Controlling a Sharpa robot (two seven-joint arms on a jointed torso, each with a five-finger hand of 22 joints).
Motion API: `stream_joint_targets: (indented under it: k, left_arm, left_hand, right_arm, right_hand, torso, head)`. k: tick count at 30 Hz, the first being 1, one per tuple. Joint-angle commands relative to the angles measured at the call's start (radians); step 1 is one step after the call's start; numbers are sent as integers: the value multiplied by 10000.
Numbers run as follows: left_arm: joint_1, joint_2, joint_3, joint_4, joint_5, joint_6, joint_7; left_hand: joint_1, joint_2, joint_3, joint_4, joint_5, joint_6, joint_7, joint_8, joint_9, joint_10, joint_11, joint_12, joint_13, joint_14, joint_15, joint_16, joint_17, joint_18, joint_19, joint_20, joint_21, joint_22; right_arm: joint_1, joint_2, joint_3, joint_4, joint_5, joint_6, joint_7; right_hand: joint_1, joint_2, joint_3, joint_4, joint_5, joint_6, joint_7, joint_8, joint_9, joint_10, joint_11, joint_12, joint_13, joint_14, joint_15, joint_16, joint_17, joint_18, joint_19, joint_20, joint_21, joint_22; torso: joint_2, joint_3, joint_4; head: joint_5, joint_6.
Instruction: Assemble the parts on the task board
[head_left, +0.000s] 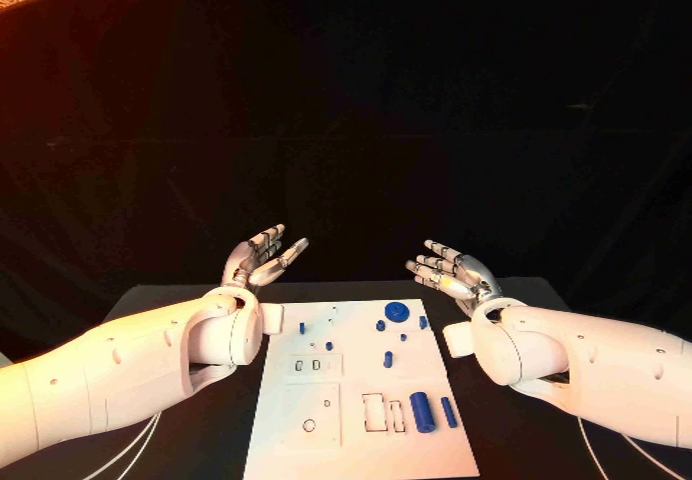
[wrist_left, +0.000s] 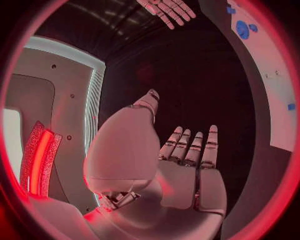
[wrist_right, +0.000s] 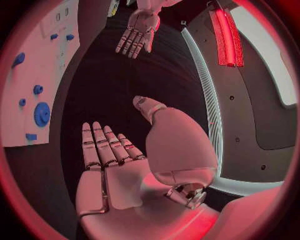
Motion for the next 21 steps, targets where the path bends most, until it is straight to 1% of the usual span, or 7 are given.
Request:
stream_joint_targets:
  k: [1,6,9,10,15,17,21]
  left_arm:
    - [14,26,0,-4,35,623,168]
    - [14,26,0,-4,35,623,168]
    - [-19,-415,-2,174,-140,1116,298]
    - [-18,-469,-2,226,-184,1131,317]
    - [7,-755,0,522,-327,1333,327]
    - [23,-865,3,637,-428,1456,281]
    - [59,-1068,44,899,-627,1520,162]
  left_hand:
    - [553,-39,94,133,64,225,79,53,45,175,28,65,26,142,49,72,22,217,206,98,68,33]
    - [588,56,167,125,47,330,131,80,42,398,89,97,50,379,197,125,52,236,279,178,104,52]
    - [589,180,267,110,37,641,290,151,73,861,256,138,81,996,244,246,140,293,786,187,236,125]
    - [615,328,415,76,25,1247,515,302,173,1904,525,285,166,2870,13,721,443,568,2665,162,764,401]
    - [628,437,721,-16,14,2980,745,715,423,4945,868,640,319,5383,-52,1369,943,941,3968,156,1428,557]
    - [665,430,852,-87,20,4154,780,1070,635,5752,822,850,378,5995,-196,1627,1224,999,4491,68,1753,666]
    - [790,261,1154,-289,9,4567,632,1400,736,6601,518,831,381,7211,-613,2258,2029,996,5745,-458,2735,1103]
  right_arm:
    - [159,-7,-141,-96,-762,1654,-702]
    - [274,-12,-257,-156,-862,1912,-825]
    - [497,-15,-251,-609,-2915,1622,-544]
    - [528,-13,-247,-661,-3235,1587,-535]
    - [699,-37,-214,-837,-4758,1220,-644]
    - [775,-47,-198,-893,-5549,1091,-785]
    - [937,-45,-168,-978,-6997,964,-1414]
  right_hand:
    - [626,-28,246,-93,38,426,1574,112,80,453,63,97,46,488,34,113,67,185,376,79,103,58]
    - [873,-64,291,-335,-251,1233,1553,306,237,1261,-10,163,97,1420,-73,266,185,306,920,71,254,126]
    - [1026,-77,347,-511,-438,2156,1512,545,418,2525,-117,288,171,2907,-242,559,370,464,1566,72,432,189]
    - [1083,-90,377,-583,-597,2729,1456,697,528,3484,-203,394,226,3545,-343,698,448,566,1911,68,524,212]
    - [1277,-224,619,-801,-915,5450,1131,1393,989,5365,-574,432,244,4671,-723,937,553,905,3820,18,999,306]
    - [1311,-300,783,-846,-904,5821,1071,1486,1015,5717,-656,404,240,5027,-834,1030,587,923,4157,-62,1108,313]
    - [1277,-422,1067,-798,-967,6365,962,1636,1044,6261,-814,321,236,5841,-1093,1306,709,930,4924,-335,1423,377]
  torso:
    - [1,0,0]
    - [1,0,0]
    - [89,-12,12]
    - [116,-9,23]
    - [294,-18,94]
    - [399,-18,127]
    - [576,-18,176]
  head:
    - [0,1]
    - [0,1]
    - [123,-234]
    - [113,-247]
    - [57,-234]
    - [40,-226]
    - [28,-212]
